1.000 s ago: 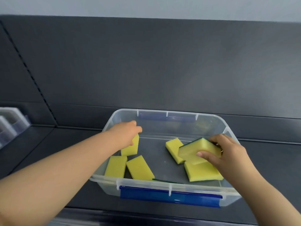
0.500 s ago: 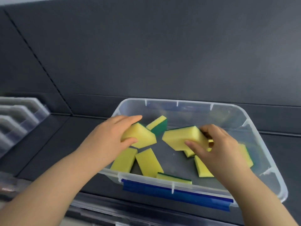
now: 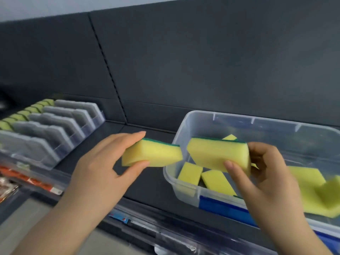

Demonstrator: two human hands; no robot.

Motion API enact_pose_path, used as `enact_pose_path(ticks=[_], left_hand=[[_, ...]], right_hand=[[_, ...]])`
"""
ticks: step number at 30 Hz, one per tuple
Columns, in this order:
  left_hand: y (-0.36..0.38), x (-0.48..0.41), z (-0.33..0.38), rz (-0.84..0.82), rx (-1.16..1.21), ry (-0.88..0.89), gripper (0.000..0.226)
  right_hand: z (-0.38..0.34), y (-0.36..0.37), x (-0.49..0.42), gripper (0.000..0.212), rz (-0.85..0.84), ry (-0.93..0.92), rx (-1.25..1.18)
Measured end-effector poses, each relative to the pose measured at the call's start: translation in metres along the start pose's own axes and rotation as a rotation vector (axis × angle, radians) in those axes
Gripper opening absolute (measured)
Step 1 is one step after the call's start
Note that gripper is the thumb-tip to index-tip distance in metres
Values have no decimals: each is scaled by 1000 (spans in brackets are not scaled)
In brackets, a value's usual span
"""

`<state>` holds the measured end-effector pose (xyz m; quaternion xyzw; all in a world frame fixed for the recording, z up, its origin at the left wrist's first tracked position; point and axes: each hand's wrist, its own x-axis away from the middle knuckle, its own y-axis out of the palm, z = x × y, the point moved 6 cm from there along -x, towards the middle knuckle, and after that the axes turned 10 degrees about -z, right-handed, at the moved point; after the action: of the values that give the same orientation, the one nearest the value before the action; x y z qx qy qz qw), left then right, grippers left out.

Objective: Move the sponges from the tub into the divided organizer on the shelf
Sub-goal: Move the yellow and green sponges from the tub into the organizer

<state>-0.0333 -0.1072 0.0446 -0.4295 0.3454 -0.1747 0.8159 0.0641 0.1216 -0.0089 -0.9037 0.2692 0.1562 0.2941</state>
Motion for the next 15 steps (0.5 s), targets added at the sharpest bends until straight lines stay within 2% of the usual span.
enact_pose_path(ticks=[5, 11, 15], left_hand=[[-63, 56, -77, 33, -40, -40, 51], [-135, 149, -192, 126, -56, -202, 49], [-165, 199, -242, 189, -8, -300, 47]], right_hand=[[-62, 88, 12, 29, -54, -47, -102], [-131, 222, 42, 29, -177, -95, -188], [-164, 285, 60, 29, -243, -96, -223]])
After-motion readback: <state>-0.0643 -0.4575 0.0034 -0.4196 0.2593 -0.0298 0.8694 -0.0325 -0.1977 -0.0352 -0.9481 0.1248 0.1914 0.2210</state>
